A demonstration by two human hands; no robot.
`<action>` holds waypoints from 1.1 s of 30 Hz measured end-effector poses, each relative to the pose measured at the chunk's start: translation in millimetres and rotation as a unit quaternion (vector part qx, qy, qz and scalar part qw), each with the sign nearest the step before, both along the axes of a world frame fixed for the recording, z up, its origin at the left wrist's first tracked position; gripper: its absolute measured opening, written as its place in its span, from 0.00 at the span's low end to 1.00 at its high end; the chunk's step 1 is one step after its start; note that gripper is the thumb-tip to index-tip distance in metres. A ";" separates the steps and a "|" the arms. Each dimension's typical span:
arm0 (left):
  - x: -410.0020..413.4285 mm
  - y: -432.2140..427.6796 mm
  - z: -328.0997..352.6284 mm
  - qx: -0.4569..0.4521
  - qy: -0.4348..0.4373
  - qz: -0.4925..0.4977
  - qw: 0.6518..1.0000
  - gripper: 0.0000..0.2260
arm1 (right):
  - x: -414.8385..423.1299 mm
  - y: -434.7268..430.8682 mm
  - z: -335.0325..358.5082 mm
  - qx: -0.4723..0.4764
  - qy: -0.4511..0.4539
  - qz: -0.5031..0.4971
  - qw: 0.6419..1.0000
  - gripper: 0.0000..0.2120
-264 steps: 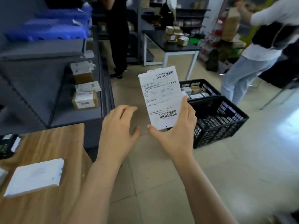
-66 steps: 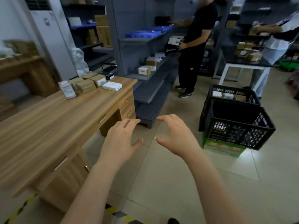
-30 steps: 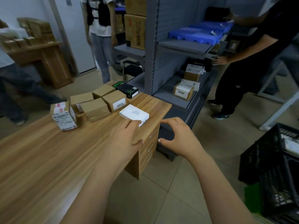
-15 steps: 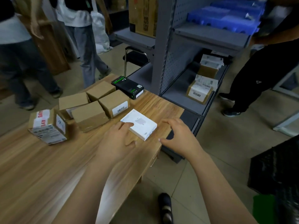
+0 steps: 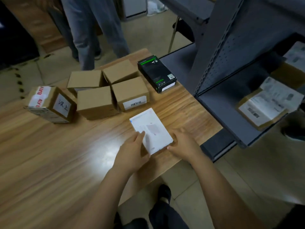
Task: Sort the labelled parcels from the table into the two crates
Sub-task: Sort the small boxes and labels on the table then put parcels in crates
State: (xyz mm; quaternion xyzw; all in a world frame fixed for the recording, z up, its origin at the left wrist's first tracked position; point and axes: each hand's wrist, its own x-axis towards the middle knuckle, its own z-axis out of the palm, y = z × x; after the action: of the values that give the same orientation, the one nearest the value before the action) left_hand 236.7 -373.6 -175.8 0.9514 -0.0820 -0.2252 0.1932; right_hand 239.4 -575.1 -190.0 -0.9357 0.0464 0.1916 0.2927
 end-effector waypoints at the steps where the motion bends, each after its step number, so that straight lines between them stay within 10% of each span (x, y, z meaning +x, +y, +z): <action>1: 0.4 -3.3 -5.3 0.001 0.005 0.009 1.000 0.39 | 4.0 -2.9 -8.5 -0.002 0.001 0.012 1.000 0.17; 33: -25.1 130.6 -3.5 -0.084 -0.093 0.006 0.992 0.37 | -23.5 132.5 -5.2 0.199 -0.053 -0.015 0.979 0.32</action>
State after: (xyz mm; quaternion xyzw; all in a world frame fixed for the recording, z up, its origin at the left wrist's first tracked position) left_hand 211.6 -242.9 -179.3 0.9491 -0.1121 -0.1267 0.2656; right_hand 215.9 -442.6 -195.2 -0.8670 0.0055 0.1428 0.4774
